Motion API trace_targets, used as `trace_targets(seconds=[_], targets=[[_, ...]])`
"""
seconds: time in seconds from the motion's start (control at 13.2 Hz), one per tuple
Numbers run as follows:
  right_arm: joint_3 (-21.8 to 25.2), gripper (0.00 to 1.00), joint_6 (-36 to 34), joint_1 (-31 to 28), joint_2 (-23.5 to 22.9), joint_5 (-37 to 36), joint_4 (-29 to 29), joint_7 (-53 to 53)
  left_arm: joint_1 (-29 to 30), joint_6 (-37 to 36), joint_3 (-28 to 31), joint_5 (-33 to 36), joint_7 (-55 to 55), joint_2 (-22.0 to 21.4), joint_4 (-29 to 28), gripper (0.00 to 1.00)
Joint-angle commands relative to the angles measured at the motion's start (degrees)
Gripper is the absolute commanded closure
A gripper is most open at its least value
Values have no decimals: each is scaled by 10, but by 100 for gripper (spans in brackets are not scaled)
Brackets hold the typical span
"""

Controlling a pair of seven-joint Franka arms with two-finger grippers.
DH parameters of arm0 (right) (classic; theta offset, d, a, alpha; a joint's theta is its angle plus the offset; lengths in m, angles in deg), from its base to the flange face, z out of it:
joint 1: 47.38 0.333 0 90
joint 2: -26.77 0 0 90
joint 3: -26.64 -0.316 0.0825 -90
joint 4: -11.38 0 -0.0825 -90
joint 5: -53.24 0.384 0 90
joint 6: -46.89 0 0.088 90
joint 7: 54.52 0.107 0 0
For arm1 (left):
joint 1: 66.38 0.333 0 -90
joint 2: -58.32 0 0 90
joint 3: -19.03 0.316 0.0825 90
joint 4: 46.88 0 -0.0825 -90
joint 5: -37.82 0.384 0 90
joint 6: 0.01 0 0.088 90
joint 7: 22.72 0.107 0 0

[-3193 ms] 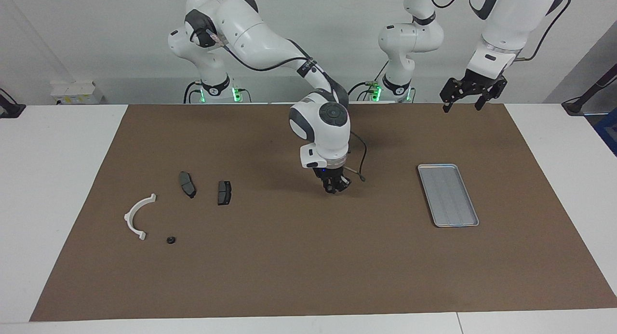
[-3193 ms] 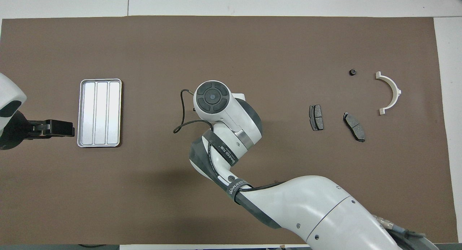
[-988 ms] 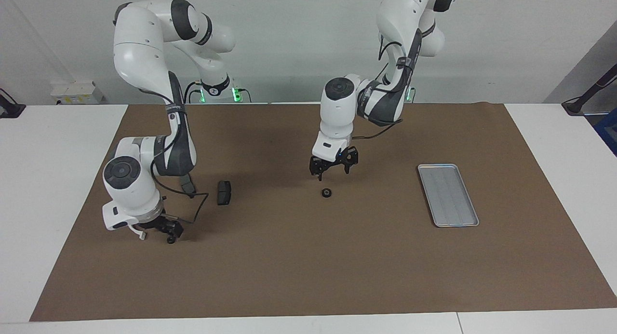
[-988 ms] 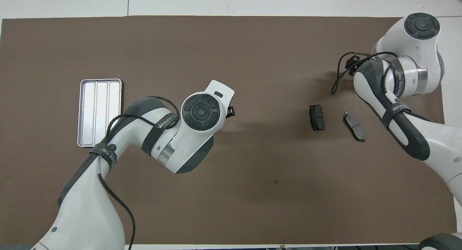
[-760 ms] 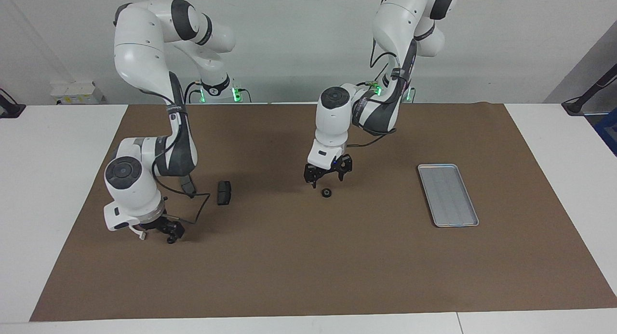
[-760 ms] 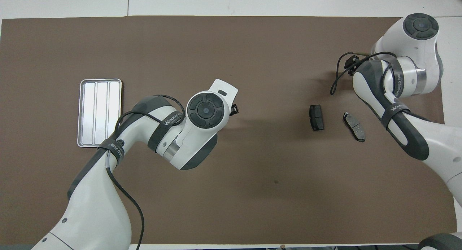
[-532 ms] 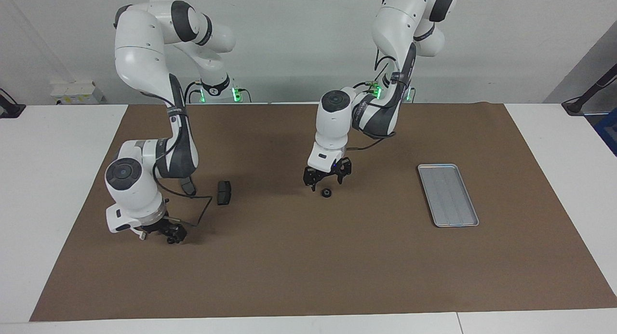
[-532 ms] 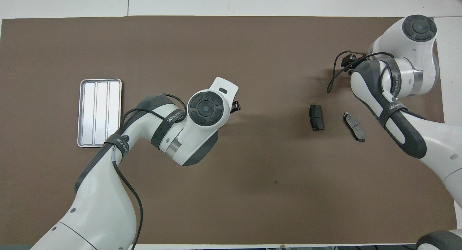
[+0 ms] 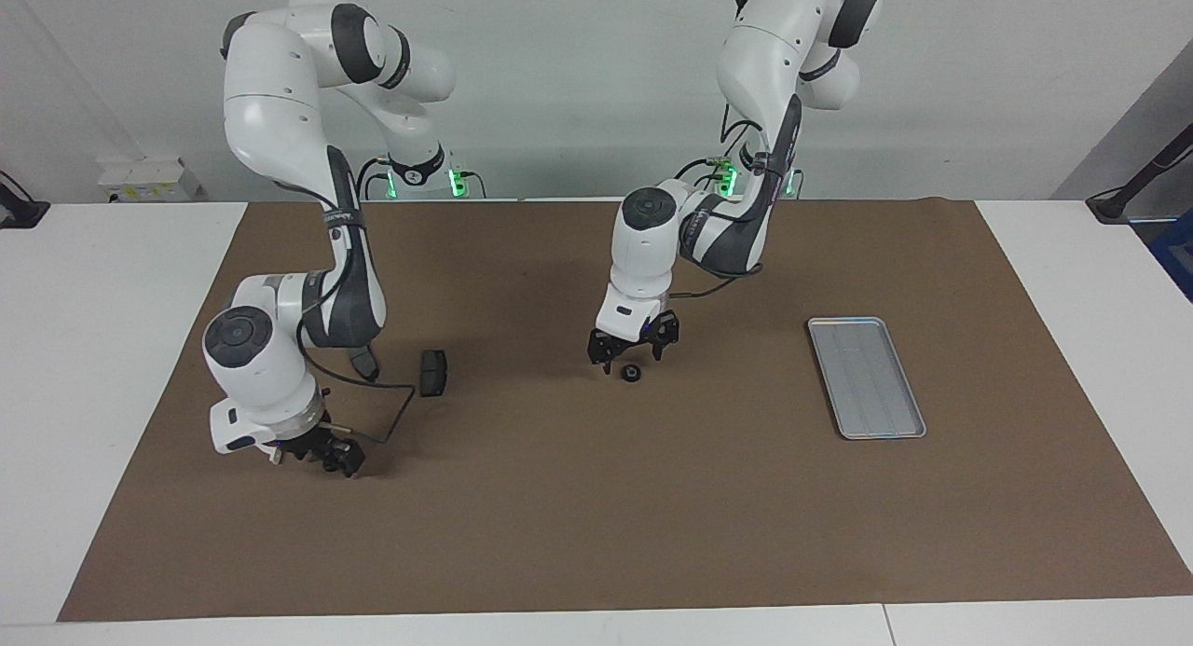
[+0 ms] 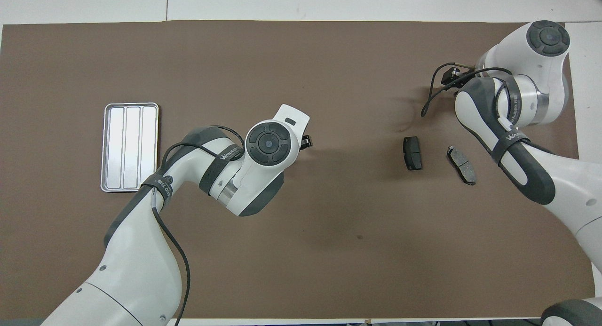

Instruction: Pick bearing gear from pile to tray

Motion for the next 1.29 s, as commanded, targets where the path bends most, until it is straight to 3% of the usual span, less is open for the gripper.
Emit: trace_targets(seconds=[0.0,0.38,0.53,0.91,1.06,1.22], targets=[[-7,13,18,-8,-2,19,-9,5,0,40,2,-2,0,0,-26,4],[-6,15,23,-11,-4,15,-17,-3,1,62,3,-2,1,0,-39,5],[-6,23,18,-10,-4,14,-17,-3,2,75,3,-2,3,0,-44,7],[-6,27,11,-6,-4,8,-9,-2,6,89,5,1,23,3,-44,11],[-6,41,11,-7,-4,8,-9,-3,13,95,5,4,29,6,-43,13],[-6,66,12,-8,-4,8,-9,-3,13,95,5,4,29,6,-43,16]])
